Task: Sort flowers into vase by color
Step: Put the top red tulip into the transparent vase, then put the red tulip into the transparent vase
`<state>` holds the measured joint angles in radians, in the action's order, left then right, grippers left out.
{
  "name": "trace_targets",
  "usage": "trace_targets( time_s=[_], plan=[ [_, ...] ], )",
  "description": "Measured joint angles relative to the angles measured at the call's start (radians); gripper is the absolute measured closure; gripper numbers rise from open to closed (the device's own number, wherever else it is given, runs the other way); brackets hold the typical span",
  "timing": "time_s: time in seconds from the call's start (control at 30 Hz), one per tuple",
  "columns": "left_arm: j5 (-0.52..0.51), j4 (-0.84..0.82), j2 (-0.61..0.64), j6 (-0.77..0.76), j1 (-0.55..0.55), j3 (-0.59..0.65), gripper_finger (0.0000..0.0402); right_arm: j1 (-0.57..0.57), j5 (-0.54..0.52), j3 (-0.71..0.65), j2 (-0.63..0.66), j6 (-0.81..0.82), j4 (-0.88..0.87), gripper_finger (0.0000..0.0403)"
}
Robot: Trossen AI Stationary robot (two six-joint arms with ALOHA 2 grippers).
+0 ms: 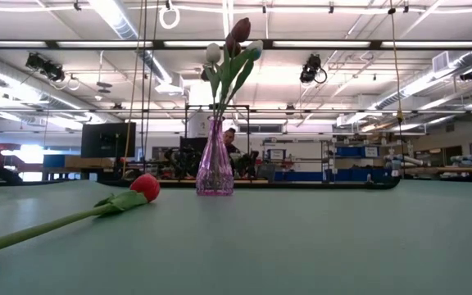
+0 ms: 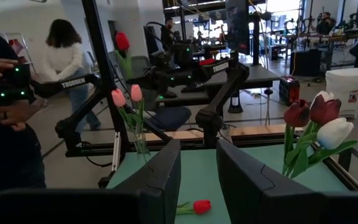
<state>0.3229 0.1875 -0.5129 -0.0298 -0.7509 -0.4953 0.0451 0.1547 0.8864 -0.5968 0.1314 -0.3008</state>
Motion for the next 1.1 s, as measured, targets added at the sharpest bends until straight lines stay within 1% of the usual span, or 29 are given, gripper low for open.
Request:
trace_targets(
  time_s=[0.17,0.27,0.37,0.57,0.7,0.8,0.9,1.03,1.1],
  plan=[
    [-0.015,-0.02,0.003,-0.004,-0.011,0.0,0.0381,0.0,0.0,0.0,0.0,0.0,0.0,0.0291],
    [-0.042,-0.036,0.002,-0.045,-0.011,0.0,0.0357,0.0,0.0,0.0,0.0,0.0,0.0,0.0291],
    [-0.052,-0.035,0.003,-0.076,-0.011,0.0,0.0311,0.0,0.0,0.0,0.0,0.0,0.0,0.0291],
    [-0.061,-0.034,0.003,-0.088,-0.011,0.0,0.0202,0.0,0.0,0.0,0.0,0.0,0.0,0.0291],
    [-0.061,-0.034,0.004,-0.103,-0.011,0.0,0.0152,0.0,0.0,0.0,0.0,0.0,0.0,0.0291],
    [-0.061,-0.072,0.004,-0.115,-0.011,-0.022,0.0135,0.0,0.0,0.0,0.0,0.0,0.0,0.0291],
    [-0.066,-0.175,0.005,-0.11,-0.009,-0.083,0.0132,0.0,0.0,0.0,0.0,0.0,0.0,0.0291],
    [-0.138,-0.374,0.005,-0.086,0.009,-0.216,0.0132,0.0,0.0,0.0,0.0,0.0,0.0,0.0291],
    [-0.19,-0.48,0.002,-0.066,0.02,-0.289,0.0132,0.0,0.0,0.0,0.0,0.0,0.0,0.0291]
  ],
)
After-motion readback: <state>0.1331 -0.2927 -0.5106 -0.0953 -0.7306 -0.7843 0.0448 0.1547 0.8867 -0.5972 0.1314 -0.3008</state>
